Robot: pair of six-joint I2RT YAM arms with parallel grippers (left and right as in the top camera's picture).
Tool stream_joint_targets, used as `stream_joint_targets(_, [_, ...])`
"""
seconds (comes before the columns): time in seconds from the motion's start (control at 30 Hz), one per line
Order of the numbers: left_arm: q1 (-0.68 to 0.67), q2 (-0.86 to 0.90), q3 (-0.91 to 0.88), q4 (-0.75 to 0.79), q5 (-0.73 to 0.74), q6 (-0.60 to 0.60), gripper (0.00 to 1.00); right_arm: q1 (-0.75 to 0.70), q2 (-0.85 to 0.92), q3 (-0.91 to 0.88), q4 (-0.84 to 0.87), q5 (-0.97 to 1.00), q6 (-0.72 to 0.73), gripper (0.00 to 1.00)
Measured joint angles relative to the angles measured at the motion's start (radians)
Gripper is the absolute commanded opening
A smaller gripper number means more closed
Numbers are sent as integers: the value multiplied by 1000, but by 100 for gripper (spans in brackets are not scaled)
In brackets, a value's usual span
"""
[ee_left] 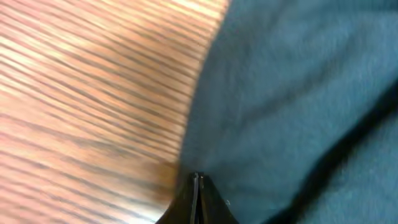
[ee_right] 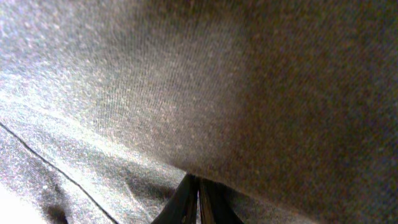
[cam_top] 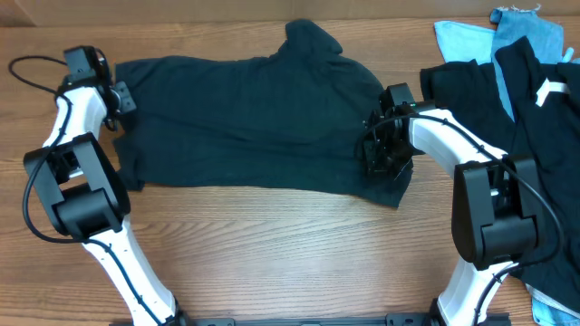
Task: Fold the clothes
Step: 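Pull the shirt's left side outward with the left gripper to smooth it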
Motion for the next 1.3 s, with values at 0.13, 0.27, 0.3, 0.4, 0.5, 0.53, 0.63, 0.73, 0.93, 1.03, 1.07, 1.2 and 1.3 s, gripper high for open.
stream_joint_targets(0.13, [14,3,153,-186,42,2,4,0,0,0,-6,0,1,6])
stream_joint_targets(0.27, [12,3,203,-340,90,-19,4,0,0,0,-8,0,1,6])
stream_joint_targets(0.3, [12,3,196,-343,101,-31,4,0,0,0,-8,1,0,6])
stream_joint_targets(0.4, [12,3,139,-317,122,-44,4,0,0,0,-9,0,1,6])
stream_joint_targets(0.5, [11,7,51,-266,149,-53,4,0,0,0,-13,1,1,6])
stream_joint_targets(0.53, [11,8,27,-243,158,-56,4,0,0,0,-16,0,0,6])
stream_joint_targets(0.63, [11,2,1,-184,168,-59,4,0,0,0,-22,1,1,6])
stream_joint_targets(0.73, [7,-12,-40,-102,160,-63,4,0,0,0,-24,1,0,6])
stream_joint_targets(0.93, [11,-25,-91,42,6,-88,4,0,0,0,-24,1,0,6])
stream_joint_targets(1.03, [53,-19,-101,118,-36,-90,4,0,0,0,-24,0,0,6])
stream_joint_targets(1.07, [61,-14,-104,150,-47,-90,4,0,0,0,-25,1,0,6])
stream_joint_targets(1.2, [71,-3,-106,214,-76,-90,4,0,0,0,-26,1,0,6])
stream_joint_targets(1.3, [74,-3,-92,166,-82,-89,4,0,0,0,-25,1,0,6])
